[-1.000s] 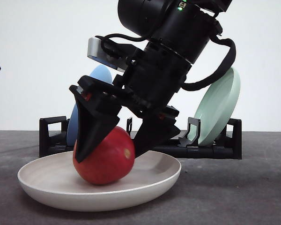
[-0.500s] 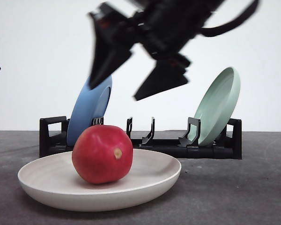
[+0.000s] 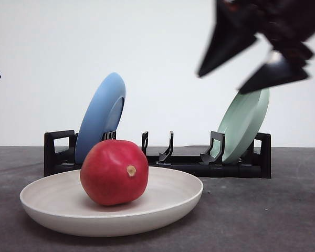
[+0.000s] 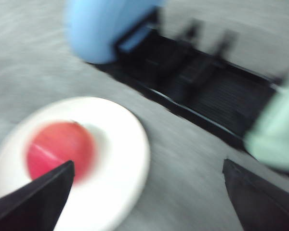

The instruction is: Place pomegranate in white plate

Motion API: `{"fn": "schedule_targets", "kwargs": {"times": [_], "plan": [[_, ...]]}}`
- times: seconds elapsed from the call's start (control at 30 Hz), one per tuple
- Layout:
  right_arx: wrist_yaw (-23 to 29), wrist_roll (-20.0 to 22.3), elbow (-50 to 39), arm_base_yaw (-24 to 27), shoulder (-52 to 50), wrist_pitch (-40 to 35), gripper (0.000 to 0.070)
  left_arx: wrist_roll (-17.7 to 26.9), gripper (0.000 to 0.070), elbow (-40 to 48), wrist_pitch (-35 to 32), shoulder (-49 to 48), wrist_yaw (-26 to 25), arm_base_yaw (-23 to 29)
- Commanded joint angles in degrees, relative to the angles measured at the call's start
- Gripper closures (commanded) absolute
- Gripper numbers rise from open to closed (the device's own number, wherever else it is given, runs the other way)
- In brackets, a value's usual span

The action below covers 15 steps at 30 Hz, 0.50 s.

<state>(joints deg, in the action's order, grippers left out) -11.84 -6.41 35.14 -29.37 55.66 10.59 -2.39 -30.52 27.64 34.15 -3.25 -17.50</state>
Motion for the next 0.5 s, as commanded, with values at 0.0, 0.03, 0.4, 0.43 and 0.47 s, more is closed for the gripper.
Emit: {"fn": "schedule_targets", "kwargs": {"times": [0.0,0.03,0.4,0.43,0.47], "plan": [[0.33,-1.16,-1.55,1.29,-1.95,0.09,0.0091,0.24,0.023,-0.55,-0.59,0.28,-0.22,-0.13],[0.46,-1.4,-2.58,2.28,-3.18,0.25,0.0098,0.24,0.023,-0.55,-0.59,0.28,-0.22,-0.13],[3.58,-1.14,-7.02,9.9,-9.71,4.04,0.0105,0.13,0.023,-0.55,-0.55,0.28,-0.22,-0.13],[4.31,-0.43,-7.0,9.98,-9.71,4.06,0.0105,0.01,0.0229,-0.55,-0.46,0.28,-0.23,-0.13],[4.92,-0.06,-6.99,10.02,-9.72,4.06,0.0105,-0.09,0.0229,-0.55,-0.38,0.28,-0.23,-0.13]]}}
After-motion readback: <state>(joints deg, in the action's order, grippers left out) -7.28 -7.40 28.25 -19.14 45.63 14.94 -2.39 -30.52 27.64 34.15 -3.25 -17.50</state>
